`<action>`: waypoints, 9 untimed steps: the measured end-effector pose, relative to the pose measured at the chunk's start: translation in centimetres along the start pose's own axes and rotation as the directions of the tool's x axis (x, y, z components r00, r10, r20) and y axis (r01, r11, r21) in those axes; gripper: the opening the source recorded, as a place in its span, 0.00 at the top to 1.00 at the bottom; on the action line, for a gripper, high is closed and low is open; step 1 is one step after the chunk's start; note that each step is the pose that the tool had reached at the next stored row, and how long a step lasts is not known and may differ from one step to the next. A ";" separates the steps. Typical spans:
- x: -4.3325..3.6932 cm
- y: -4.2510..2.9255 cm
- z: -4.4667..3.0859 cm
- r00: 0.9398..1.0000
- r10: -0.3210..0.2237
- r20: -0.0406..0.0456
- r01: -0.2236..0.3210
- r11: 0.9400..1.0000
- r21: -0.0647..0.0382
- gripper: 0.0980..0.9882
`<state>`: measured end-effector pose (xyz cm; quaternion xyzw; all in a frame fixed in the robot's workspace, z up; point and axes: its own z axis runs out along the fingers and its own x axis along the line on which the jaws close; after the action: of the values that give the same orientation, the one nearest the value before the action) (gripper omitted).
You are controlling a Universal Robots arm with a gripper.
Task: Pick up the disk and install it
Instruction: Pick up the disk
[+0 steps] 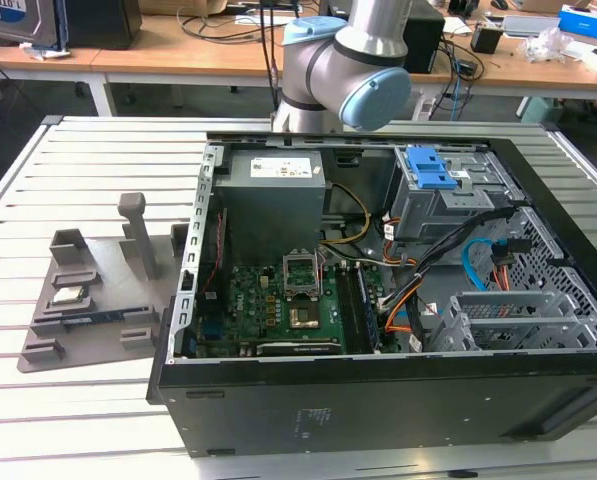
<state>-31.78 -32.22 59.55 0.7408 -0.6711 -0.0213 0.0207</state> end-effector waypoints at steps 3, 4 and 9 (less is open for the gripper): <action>0.10 -1.11 -0.07 1.000 0.000 -0.002 0.000 1.000 0.000 0.70; 0.14 -1.50 -0.09 1.000 0.000 -0.002 0.000 1.000 0.000 0.70; 0.26 -2.77 0.11 1.000 0.000 -0.005 0.000 1.000 -0.001 0.70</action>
<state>-29.01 -32.20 59.28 0.7407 -0.6711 -0.0198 0.0225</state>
